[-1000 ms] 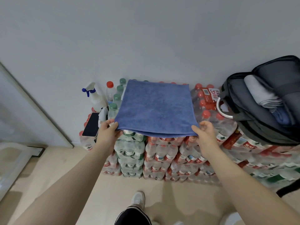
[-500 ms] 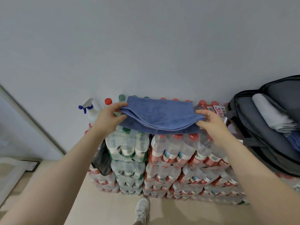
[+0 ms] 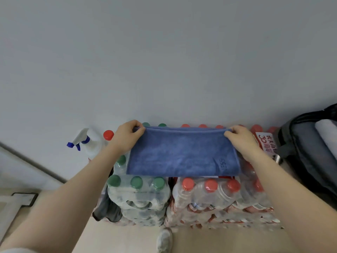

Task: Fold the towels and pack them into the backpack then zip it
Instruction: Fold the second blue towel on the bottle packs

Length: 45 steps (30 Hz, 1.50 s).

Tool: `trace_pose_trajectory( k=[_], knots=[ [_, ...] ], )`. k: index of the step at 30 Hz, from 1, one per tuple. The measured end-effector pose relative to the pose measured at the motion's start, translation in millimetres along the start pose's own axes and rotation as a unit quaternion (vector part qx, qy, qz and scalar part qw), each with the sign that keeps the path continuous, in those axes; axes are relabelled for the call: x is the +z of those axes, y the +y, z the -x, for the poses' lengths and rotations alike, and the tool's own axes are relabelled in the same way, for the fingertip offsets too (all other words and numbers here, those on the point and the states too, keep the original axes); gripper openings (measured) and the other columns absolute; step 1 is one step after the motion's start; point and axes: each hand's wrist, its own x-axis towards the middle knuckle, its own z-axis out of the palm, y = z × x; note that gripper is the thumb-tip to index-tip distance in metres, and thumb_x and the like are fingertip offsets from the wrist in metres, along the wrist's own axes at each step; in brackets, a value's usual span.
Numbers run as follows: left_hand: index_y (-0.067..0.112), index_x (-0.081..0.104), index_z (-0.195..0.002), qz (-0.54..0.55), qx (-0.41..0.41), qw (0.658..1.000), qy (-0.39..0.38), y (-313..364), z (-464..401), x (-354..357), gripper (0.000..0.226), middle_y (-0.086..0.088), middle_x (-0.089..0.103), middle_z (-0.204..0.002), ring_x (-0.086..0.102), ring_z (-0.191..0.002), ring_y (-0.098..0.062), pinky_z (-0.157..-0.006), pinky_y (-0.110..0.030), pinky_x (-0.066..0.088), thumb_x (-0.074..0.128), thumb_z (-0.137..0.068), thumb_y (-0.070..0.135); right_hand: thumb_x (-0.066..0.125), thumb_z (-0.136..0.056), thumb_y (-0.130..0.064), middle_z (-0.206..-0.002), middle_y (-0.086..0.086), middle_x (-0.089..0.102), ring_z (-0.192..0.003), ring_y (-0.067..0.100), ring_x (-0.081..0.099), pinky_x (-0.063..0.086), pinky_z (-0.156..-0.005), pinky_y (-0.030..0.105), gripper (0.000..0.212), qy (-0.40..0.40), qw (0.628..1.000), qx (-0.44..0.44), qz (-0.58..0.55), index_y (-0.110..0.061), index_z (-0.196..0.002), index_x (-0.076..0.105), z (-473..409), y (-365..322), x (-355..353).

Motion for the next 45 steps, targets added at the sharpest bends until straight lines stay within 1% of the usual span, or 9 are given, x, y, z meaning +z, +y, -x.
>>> trace_pose_trajectory(
  k=[10, 15, 19, 22, 24, 28, 32, 37, 45],
  knots=[
    [0.003, 0.059, -0.098, -0.129, 0.000, 0.991, -0.022, -2.3, -42.4, 7.7, 0.020, -0.015, 0.064, -0.097, 0.055, -0.090, -0.030, -0.074, -0.030, 0.039, 0.045, -0.093, 0.016, 0.049, -0.088, -0.019, -0.071, 0.016, 0.057, -0.070, 0.028, 0.053, 0.036, -0.060, 0.034, 0.027, 0.021, 0.996, 0.038, 0.076, -0.001, -0.070, 0.056, -26.9, 0.1, 15.4],
    [0.004, 0.052, -0.112, -0.224, 0.008, 0.974, 0.020, -2.1, -46.0, 19.0, 0.025, -0.017, 0.059, -0.113, 0.054, -0.099, -0.035, -0.075, -0.037, 0.041, 0.046, -0.090, 0.015, 0.045, -0.093, -0.023, -0.115, 0.020, 0.059, -0.101, 0.035, 0.056, 0.042, -0.075, 0.035, 0.028, 0.020, 0.971, 0.036, 0.236, -0.002, -0.110, 0.055, -23.9, -8.8, 24.8],
    [0.002, 0.063, -0.102, -0.307, 0.248, 0.919, 0.027, 10.4, -26.1, 46.3, 0.044, -0.020, 0.064, -0.112, 0.064, -0.095, -0.036, -0.074, -0.041, 0.052, 0.035, -0.070, 0.014, 0.041, -0.092, -0.026, -0.138, 0.011, 0.046, -0.123, 0.033, 0.043, 0.031, -0.103, 0.043, 0.044, 0.047, 0.921, -0.187, 0.338, -0.011, -0.134, 0.041, 4.0, -38.7, 55.6],
    [0.000, 0.043, -0.133, -0.290, 0.255, 0.915, -0.118, 10.6, -10.3, 69.6, 0.074, -0.019, 0.042, -0.142, 0.041, -0.131, -0.030, -0.108, -0.038, 0.031, 0.012, -0.077, 0.037, 0.033, -0.096, -0.031, -0.154, 0.007, 0.025, -0.142, 0.024, 0.021, 0.011, -0.116, 0.040, 0.053, -0.100, 0.895, -0.275, 0.338, -0.013, -0.145, 0.025, 22.9, -47.5, 94.0],
    [0.009, 0.015, -0.146, -0.320, 0.208, 0.912, -0.147, -0.7, -9.2, 70.6, 0.090, -0.008, 0.013, -0.156, 0.011, -0.144, -0.020, -0.116, -0.031, 0.006, -0.008, -0.071, 0.052, 0.027, -0.099, -0.039, -0.159, 0.001, 0.005, -0.146, 0.018, 0.003, 0.001, -0.118, 0.038, 0.056, -0.145, 0.894, -0.239, 0.351, -0.020, -0.149, 0.011, 22.8, -40.1, 100.4],
    [0.013, 0.011, -0.147, -0.327, 0.190, 0.918, -0.123, -13.5, -12.1, 59.6, 0.104, -0.009, 0.009, -0.156, 0.012, -0.144, -0.022, -0.116, -0.034, 0.005, -0.010, -0.067, 0.076, 0.018, -0.096, -0.051, -0.159, 0.001, 0.001, -0.146, 0.020, -0.001, 0.000, -0.118, 0.039, 0.060, -0.110, 0.908, -0.158, 0.373, -0.027, -0.149, 0.004, 15.6, -8.0, 69.8],
    [0.016, 0.008, -0.148, -0.361, 0.166, 0.909, -0.125, -9.7, -9.2, 61.8, 0.118, -0.008, 0.007, -0.157, 0.010, -0.144, -0.022, -0.116, -0.035, 0.005, -0.027, -0.055, 0.081, 0.027, -0.099, -0.038, -0.157, 0.010, 0.012, -0.143, 0.028, 0.018, 0.018, -0.116, 0.039, 0.060, -0.056, 0.962, -0.041, 0.264, -0.012, -0.149, 0.008, 14.5, 19.3, 33.5],
    [0.014, 0.004, -0.147, -0.340, 0.095, 0.927, -0.124, 15.4, -0.4, 76.3, 0.101, -0.009, 0.000, -0.157, 0.001, -0.145, -0.022, -0.117, -0.041, 0.002, 0.004, -0.068, 0.076, 0.040, -0.097, -0.032, -0.142, 0.021, 0.038, -0.126, 0.036, 0.043, 0.039, -0.099, 0.040, 0.058, -0.040, 0.979, 0.018, 0.201, 0.001, -0.142, 0.023, 22.6, 12.6, 23.2],
    [0.019, 0.004, -0.148, -0.338, 0.272, 0.878, -0.202, 58.1, 17.5, 116.1, 0.102, -0.002, -0.004, -0.157, -0.002, -0.145, -0.015, -0.115, -0.035, -0.008, 0.000, -0.062, 0.074, 0.061, -0.085, -0.010, -0.094, 0.021, 0.067, -0.077, 0.030, 0.065, 0.054, -0.071, 0.038, 0.012, -0.085, 0.984, 0.133, -0.085, -0.003, -0.076, 0.059, 15.3, 16.2, 1.3]
  ],
)
